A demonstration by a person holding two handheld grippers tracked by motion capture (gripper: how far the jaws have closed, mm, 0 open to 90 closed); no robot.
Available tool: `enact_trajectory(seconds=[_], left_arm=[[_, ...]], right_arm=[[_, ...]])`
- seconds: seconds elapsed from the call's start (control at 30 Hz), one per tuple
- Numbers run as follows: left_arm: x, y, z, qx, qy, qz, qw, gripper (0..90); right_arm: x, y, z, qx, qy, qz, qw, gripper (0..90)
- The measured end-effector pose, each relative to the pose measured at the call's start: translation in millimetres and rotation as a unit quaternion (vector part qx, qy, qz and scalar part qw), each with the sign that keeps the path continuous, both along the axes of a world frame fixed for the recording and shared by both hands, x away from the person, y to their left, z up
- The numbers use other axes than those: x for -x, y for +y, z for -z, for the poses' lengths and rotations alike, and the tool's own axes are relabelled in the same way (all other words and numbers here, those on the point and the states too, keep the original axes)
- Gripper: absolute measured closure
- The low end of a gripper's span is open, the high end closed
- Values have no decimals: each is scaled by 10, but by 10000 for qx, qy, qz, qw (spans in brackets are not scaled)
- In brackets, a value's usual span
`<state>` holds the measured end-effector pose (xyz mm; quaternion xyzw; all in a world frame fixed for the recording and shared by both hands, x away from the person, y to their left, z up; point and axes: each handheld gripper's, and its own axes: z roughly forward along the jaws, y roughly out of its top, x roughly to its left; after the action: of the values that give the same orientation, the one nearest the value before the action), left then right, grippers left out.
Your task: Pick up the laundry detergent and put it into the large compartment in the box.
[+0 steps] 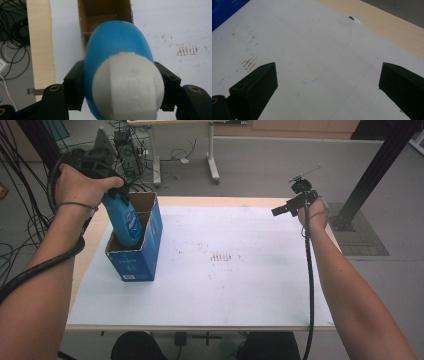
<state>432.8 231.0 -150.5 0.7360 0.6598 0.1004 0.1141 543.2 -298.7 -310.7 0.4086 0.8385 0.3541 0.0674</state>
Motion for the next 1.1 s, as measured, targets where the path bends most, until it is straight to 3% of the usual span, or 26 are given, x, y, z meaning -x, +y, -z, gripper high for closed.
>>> enact_trajectory(seconds=[0.4,1.1], left_arm=[[-17,-22,229,-135,81,-16,9999,377],[-45,-22,702,-69,312,-66,9995,377]], right_arm=[[1,-1,2,8,5,7,10000,19],[20,-37,-11,27,16,47,10000,19]])
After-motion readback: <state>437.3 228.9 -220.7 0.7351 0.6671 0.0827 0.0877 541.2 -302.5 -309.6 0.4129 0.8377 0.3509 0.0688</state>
